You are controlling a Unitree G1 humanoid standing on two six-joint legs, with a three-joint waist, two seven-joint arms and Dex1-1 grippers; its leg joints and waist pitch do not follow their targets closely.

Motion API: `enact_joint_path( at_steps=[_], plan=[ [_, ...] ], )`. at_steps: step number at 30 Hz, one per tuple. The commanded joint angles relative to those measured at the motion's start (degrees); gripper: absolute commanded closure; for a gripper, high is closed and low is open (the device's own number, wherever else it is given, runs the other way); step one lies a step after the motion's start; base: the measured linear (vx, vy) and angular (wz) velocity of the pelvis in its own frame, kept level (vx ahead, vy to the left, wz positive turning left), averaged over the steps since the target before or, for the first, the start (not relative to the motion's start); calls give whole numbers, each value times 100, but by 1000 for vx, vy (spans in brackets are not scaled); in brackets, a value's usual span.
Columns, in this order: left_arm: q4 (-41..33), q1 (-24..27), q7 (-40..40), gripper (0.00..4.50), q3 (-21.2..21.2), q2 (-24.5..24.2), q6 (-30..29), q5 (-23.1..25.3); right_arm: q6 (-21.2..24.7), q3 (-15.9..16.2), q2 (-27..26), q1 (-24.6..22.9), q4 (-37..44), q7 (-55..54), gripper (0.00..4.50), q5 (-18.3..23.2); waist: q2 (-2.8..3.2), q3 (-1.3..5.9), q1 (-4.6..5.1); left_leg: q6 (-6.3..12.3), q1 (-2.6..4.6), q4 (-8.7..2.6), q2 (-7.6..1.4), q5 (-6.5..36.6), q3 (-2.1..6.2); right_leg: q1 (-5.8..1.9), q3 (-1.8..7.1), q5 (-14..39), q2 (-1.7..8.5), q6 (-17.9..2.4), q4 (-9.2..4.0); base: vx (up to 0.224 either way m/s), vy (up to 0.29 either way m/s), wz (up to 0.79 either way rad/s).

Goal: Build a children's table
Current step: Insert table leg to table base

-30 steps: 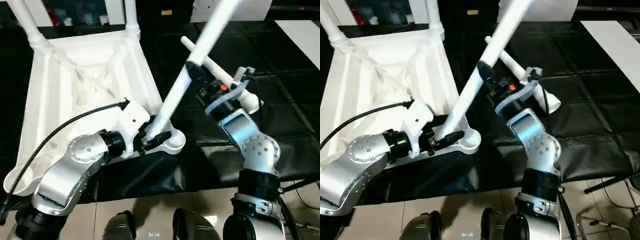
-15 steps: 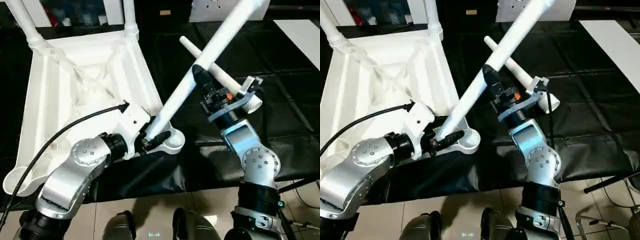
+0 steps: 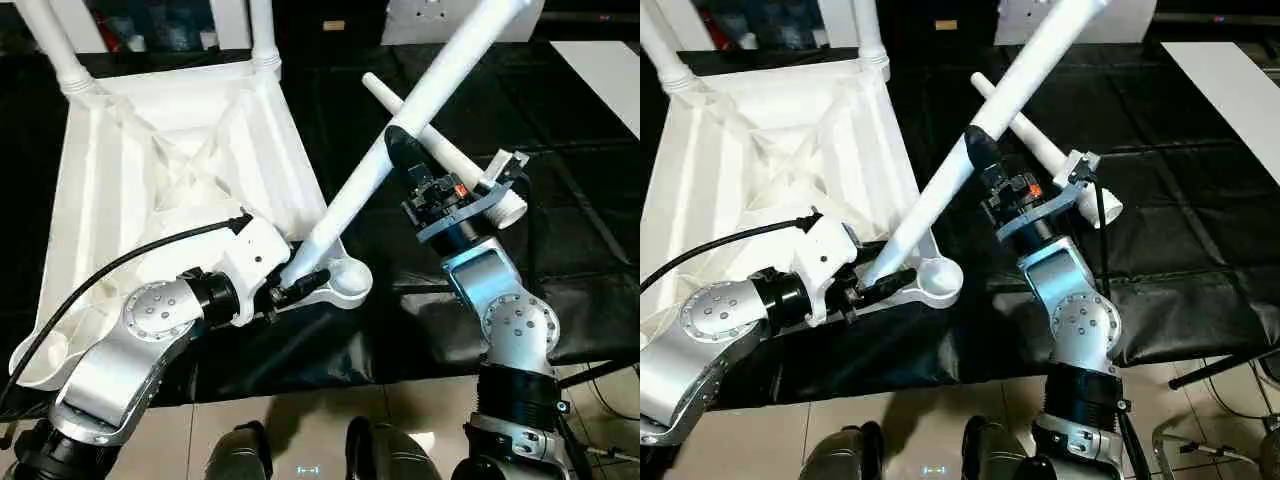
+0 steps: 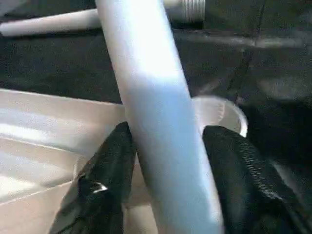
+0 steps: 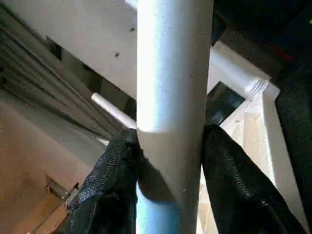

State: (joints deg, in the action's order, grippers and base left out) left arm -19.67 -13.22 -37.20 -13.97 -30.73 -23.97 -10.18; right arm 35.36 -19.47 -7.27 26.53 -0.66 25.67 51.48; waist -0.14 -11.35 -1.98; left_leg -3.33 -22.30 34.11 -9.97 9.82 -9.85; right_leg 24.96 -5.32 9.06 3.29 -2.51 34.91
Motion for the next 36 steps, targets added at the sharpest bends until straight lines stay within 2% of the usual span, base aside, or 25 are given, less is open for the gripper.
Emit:
enact_joint_path(
  at_steps=[1,2,5,9,13,19,26,27,29,36],
  plan=[
    [74,86,-131,252,-89,-154,347,218,-51,67,39,-92,29,95,293,55,72,532,1,185,78,-408,-262,894,118,-372,398,1862,499,-742,-475,0,0,0],
    [87,99,-137,246,-94,-168,415,230,-56,72,42,-105,27,106,293,54,68,525,1,186,82,-411,-257,917,118,-370,394,1895,496,-729,-491,0,0,0],
    [136,143,-186,278,-96,-172,591,246,-65,82,51,-128,20,137,293,53,83,533,-6,171,95,-412,-277,924,124,-362,398,1874,513,-798,-475,0,0,0],
    [248,211,-202,285,-124,-168,744,351,-99,134,73,-175,21,178,293,50,78,526,-4,162,92,-414,-275,978,121,-366,403,1863,513,-848,-472,0,0,0],
    [265,202,-86,291,47,4,489,106,-120,179,105,-188,9,221,293,21,87,522,-10,136,103,-408,-280,997,116,-354,404,1931,522,-869,-478,0,0,0],
    [268,51,111,305,385,238,132,-174,-190,265,196,-172,-59,194,293,-150,65,543,-9,184,78,-394,-270,878,112,-378,402,1796,514,-914,-460,0,0,0],
    [274,-19,-47,311,449,109,164,-156,-260,396,349,-102,-233,135,293,-439,65,553,-6,218,83,-393,-269,823,117,-381,395,1772,503,-897,-452,0,0,0],
    [266,-21,-76,311,467,81,149,-157,-294,425,385,-95,-269,127,259,-499,64,553,-6,222,84,-388,-263,822,110,-381,399,1763,505,-905,-457,0,0,0],
    [263,-33,-100,311,510,51,111,-175,-336,456,441,-85,-332,121,225,-558,69,561,-7,222,85,-386,-266,787,110,-385,401,1709,506,-924,-447,0,0,0],
    [313,-94,-141,313,616,-39,47,-233,-441,460,617,-8,-476,152,165,-685,64,569,-12,244,85,-380,-272,736,106,-396,402,1556,502,-1014,-418,0,0,0]
  ],
)
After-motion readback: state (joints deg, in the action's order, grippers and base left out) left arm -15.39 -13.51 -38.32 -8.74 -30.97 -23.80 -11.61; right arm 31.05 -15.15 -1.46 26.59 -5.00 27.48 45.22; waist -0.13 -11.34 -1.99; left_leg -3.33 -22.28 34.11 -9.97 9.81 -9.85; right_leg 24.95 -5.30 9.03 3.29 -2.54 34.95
